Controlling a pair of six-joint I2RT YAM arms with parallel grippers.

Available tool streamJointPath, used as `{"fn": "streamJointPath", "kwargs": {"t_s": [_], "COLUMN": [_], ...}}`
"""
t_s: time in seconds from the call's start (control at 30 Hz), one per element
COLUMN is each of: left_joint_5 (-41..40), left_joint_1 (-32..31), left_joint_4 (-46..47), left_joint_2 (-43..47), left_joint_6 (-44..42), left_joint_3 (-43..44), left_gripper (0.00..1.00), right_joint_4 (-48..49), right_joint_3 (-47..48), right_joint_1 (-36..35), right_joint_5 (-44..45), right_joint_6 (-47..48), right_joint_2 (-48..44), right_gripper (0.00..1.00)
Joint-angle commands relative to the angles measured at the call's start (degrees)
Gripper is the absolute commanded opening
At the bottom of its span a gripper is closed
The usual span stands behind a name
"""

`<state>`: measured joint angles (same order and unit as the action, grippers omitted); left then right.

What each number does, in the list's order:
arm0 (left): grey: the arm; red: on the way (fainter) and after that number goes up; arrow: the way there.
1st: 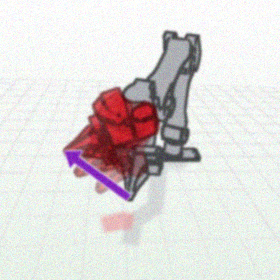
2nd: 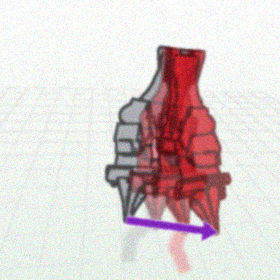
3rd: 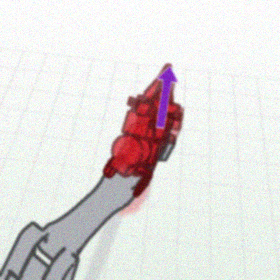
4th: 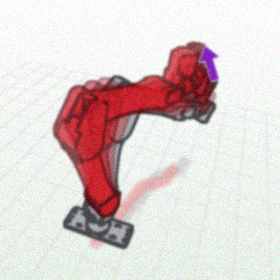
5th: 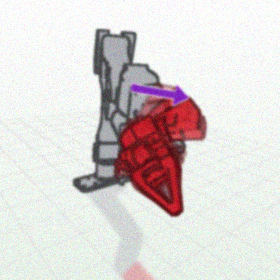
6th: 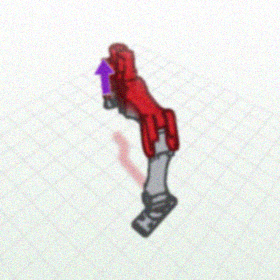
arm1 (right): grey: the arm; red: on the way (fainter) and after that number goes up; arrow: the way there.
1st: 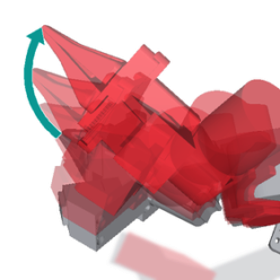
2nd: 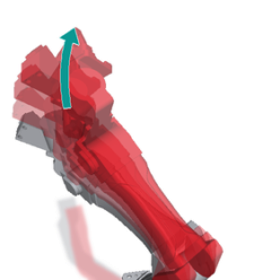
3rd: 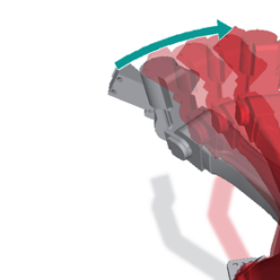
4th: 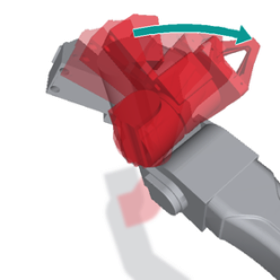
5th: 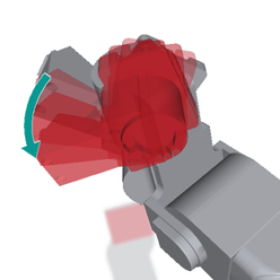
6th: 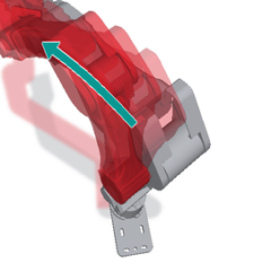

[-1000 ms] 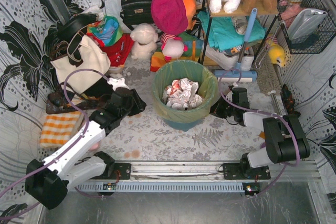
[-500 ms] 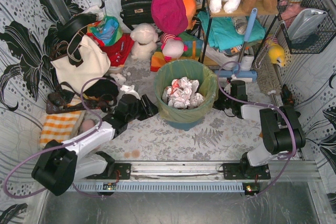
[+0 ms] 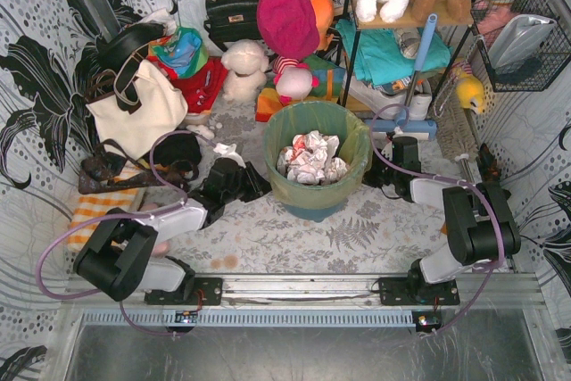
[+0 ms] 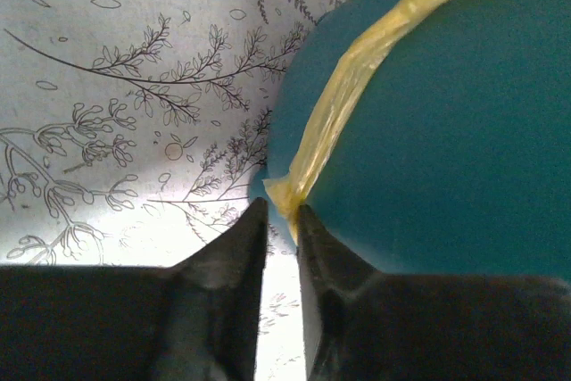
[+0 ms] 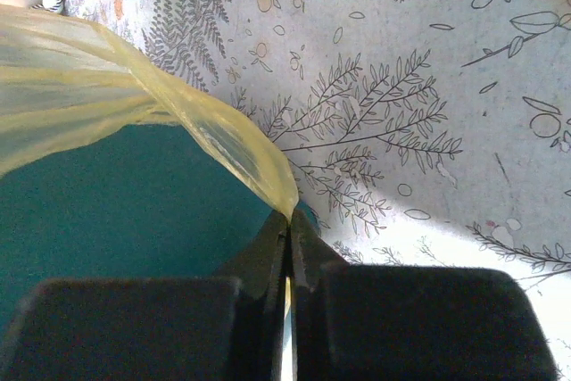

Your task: Tie the trash bag

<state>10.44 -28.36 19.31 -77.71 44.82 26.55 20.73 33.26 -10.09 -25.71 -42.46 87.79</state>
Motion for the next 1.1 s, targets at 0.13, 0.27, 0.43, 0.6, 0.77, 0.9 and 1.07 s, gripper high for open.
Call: {"fn": "streamJointPath", "kwargs": {"t_s": [0.13, 0.27, 0.43, 0.6, 0.77, 0.9, 1.07], "left_joint_5": [-3.9, -9.0, -15.1, -16.8, -19.3, -21.3, -21.3], "left_joint_1": [0.6, 0.6, 0.6, 0.6, 0.6, 0.6, 0.6], "left_joint_4": [-0.8, -10.0, -23.8, -27.9, -32.4, -36.0, -38.0], "left_joint_2": [1.6, 8.0, 13.1, 12.7, 12.3, 12.3, 12.6], "left_joint_6": [-2.1, -3.7, -6.7, -8.0, -9.5, -10.5, -10.1], "left_joint_3": [2.7, 4.2, 8.0, 9.6, 11.1, 12.0, 11.5], "left_gripper": [0.00, 0.00, 0.00, 0.00, 0.00, 0.00, 0.00], "right_joint_4": [-1.4, -2.8, -5.8, -6.6, -6.9, -7.1, -7.1], "right_joint_3": [0.9, 0.6, 0.3, -0.3, -0.7, -1.2, -2.5], "right_joint_1": [0.2, 0.2, 0.2, 0.2, 0.2, 0.2, 0.2], "right_joint_5": [1.0, 1.7, 3.2, 3.3, 3.5, 2.7, 1.1], "right_joint_6": [0.1, 0.6, 2.1, 1.9, 1.4, 1.7, 1.7], "right_joint_2": [-3.0, -4.7, -7.7, -8.6, -10.3, -11.5, -13.0], "right_gripper": [0.00, 0.00, 0.00, 0.00, 0.00, 0.00, 0.00]}}
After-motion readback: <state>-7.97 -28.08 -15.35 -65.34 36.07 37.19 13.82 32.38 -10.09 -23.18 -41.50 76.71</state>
